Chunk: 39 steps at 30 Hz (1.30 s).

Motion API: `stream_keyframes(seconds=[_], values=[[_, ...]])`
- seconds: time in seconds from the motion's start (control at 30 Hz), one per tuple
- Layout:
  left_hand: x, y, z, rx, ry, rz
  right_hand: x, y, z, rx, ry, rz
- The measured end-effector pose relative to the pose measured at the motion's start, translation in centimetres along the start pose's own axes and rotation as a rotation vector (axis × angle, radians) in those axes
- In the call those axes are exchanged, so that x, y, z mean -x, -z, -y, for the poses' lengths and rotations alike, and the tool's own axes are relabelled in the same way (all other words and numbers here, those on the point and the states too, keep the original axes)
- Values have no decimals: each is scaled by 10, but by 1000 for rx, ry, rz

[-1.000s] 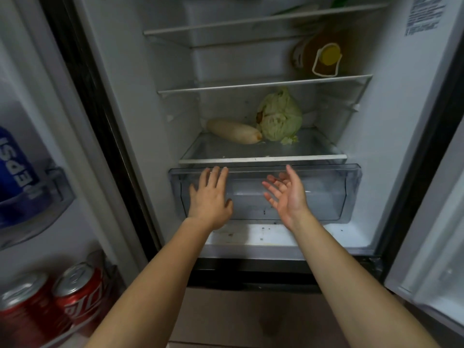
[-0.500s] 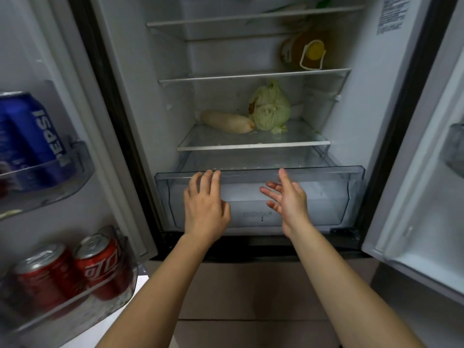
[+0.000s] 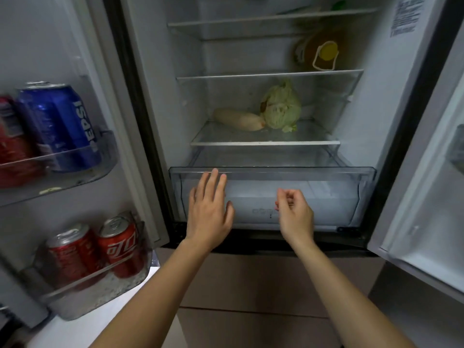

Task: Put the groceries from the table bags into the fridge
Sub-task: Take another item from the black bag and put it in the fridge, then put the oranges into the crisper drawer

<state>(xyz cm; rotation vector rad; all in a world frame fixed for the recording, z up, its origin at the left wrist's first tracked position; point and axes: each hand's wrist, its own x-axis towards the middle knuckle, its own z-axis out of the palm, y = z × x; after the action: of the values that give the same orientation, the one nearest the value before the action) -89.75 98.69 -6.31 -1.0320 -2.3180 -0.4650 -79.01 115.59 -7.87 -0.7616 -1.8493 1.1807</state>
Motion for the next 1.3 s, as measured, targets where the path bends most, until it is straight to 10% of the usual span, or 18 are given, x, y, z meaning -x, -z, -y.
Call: stream_keyframes(seconds=[0.4, 0.7, 1.3], values=[[83, 28, 45, -76, 95, -213, 49, -68, -3, 336, 621, 10], [195, 167, 101, -150, 49, -408, 168, -123, 95, 157, 784, 3], [618, 409, 371, -743, 1150, -34, 599, -418, 227, -32, 1142, 850]])
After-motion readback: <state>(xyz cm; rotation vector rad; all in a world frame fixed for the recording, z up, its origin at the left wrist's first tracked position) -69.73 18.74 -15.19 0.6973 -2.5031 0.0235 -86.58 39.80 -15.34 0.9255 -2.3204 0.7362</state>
